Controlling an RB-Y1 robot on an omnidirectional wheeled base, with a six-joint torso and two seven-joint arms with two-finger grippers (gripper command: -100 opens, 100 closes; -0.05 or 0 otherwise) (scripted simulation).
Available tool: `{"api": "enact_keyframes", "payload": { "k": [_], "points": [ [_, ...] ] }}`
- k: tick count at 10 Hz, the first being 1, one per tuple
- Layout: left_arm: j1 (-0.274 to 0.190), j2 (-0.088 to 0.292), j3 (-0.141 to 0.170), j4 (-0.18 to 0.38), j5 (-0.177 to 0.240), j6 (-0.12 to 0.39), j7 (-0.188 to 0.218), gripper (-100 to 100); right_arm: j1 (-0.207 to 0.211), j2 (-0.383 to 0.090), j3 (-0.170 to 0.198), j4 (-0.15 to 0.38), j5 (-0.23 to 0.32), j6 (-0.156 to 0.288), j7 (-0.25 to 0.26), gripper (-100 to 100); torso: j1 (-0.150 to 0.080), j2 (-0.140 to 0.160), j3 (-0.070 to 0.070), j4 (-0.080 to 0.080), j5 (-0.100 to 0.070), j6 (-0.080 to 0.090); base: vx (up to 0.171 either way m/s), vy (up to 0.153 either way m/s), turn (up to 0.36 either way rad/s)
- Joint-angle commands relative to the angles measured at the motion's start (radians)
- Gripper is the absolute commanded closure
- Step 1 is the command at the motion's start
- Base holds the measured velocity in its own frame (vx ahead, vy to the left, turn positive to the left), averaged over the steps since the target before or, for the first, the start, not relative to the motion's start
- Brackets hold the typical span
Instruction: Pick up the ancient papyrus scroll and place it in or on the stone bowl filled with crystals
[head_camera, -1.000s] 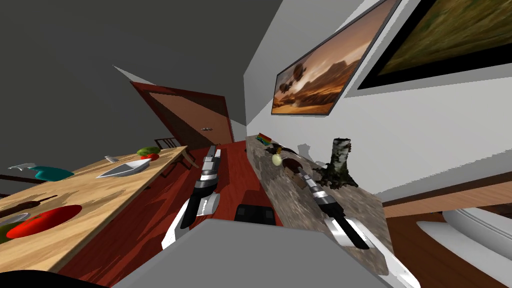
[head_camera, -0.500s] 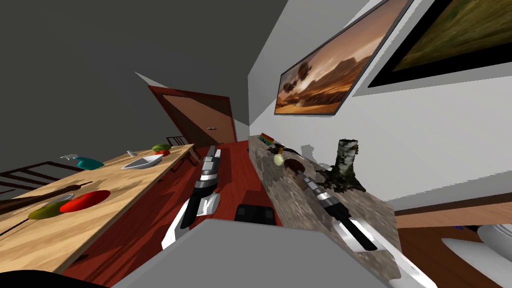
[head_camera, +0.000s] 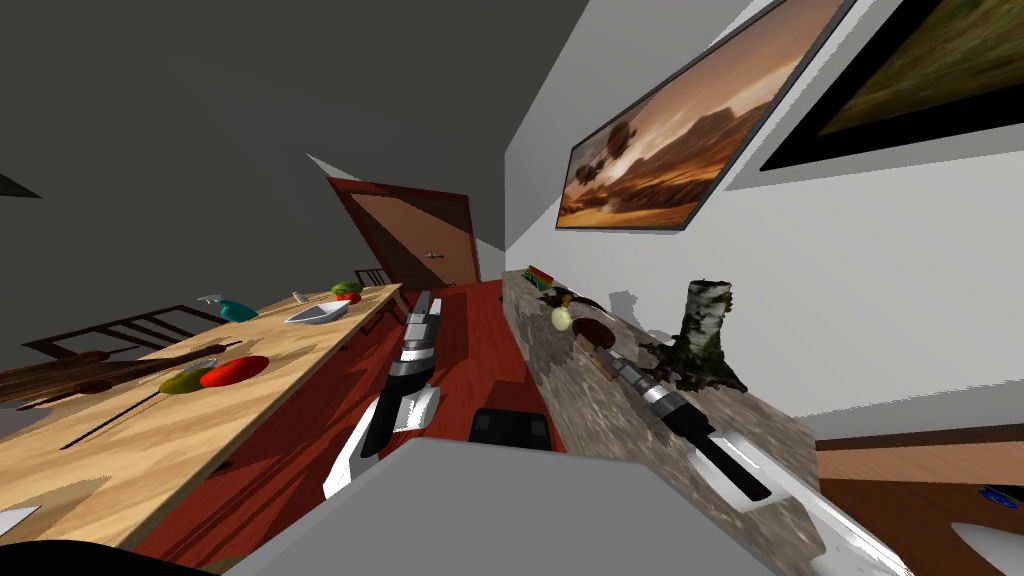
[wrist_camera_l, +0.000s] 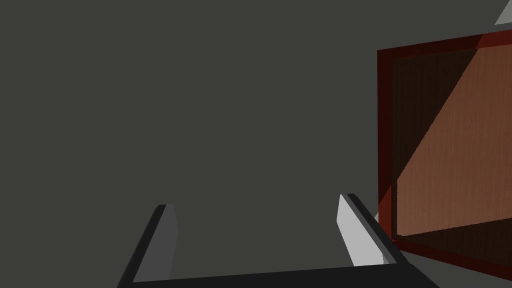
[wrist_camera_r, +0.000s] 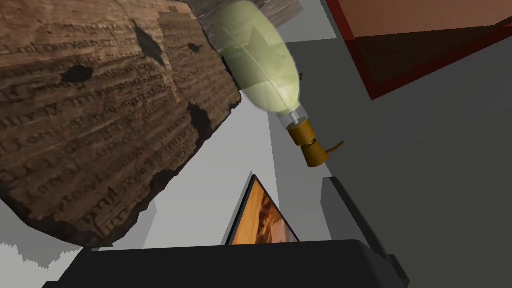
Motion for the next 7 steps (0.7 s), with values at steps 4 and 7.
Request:
{"api": "enact_keyframes", "payload": {
  "k": [4, 7],
  "points": [
    [0.000, 0.000, 0.000, 0.000, 0.000, 0.000, 0.000, 0, -0.018, -0.143, 0.026, 0.079, 0.081, -0.010, 0.024, -100, 0.001, 0.001, 0.000, 0.000, 0.000, 0.000, -0.073, 0.005, 0.113],
    [0.000, 0.000, 0.000, 0.000, 0.000, 0.000, 0.000, 0, -0.031, -0.236, 0.044, 0.129, 0.133, -0.019, 0.040, -100, 0.000, 0.002, 0.001, 0.000, 0.000, 0.000, -0.090, 0.002, 0.107]
  ]
}}
